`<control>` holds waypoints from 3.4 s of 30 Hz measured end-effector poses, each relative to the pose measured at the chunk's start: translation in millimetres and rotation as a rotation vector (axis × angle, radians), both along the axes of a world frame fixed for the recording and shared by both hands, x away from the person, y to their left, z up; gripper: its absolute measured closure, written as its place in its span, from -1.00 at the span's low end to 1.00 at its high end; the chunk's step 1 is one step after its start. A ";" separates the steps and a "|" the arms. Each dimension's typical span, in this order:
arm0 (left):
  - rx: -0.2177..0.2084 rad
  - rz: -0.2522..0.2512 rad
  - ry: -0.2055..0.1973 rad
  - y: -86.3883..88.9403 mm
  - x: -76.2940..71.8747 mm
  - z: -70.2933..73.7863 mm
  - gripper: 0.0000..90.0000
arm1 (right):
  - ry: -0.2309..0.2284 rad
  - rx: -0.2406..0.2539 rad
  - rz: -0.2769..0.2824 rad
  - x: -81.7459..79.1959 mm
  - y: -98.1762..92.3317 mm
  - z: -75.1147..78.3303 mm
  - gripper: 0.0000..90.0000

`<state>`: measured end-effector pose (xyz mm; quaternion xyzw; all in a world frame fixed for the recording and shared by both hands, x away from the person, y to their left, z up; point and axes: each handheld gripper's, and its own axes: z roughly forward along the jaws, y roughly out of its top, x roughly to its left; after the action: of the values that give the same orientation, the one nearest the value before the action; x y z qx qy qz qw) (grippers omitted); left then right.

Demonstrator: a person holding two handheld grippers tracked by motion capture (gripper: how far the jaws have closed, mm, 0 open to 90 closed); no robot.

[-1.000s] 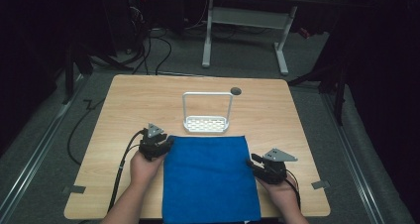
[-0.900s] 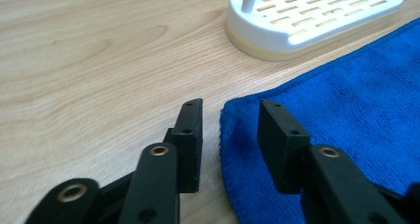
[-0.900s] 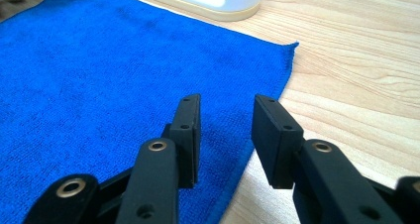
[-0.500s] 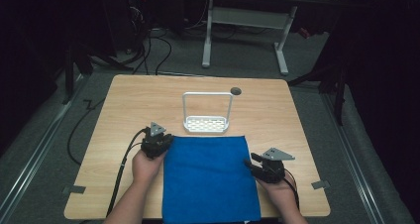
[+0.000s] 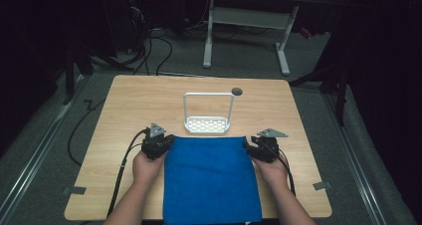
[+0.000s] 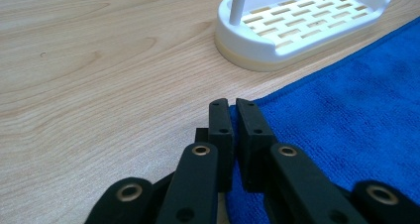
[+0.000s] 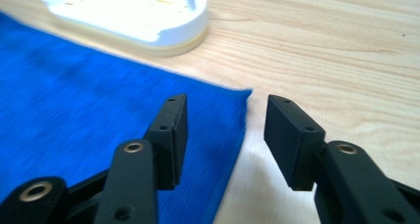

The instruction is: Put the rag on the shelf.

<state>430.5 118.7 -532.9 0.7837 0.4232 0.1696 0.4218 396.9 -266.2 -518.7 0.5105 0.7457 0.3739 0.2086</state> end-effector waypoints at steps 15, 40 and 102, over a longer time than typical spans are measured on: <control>-0.010 -0.001 0.005 0.2 0.6 -0.3 0.85 | 0.058 -0.085 0.020 26.7 15.8 -8.7 0.35; -0.074 -0.038 -0.002 5.8 -3.0 0.1 0.94 | -0.064 -0.032 0.053 2.5 12.8 -2.0 0.95; -0.288 0.021 -0.412 16.9 -62.4 106.1 0.95 | -0.529 0.137 0.042 -69.0 11.0 107.8 0.95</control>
<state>368.1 135.6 -426.8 0.6600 0.3564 0.2683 0.6045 327.8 -255.1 -410.8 0.3923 0.6488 0.5481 0.3531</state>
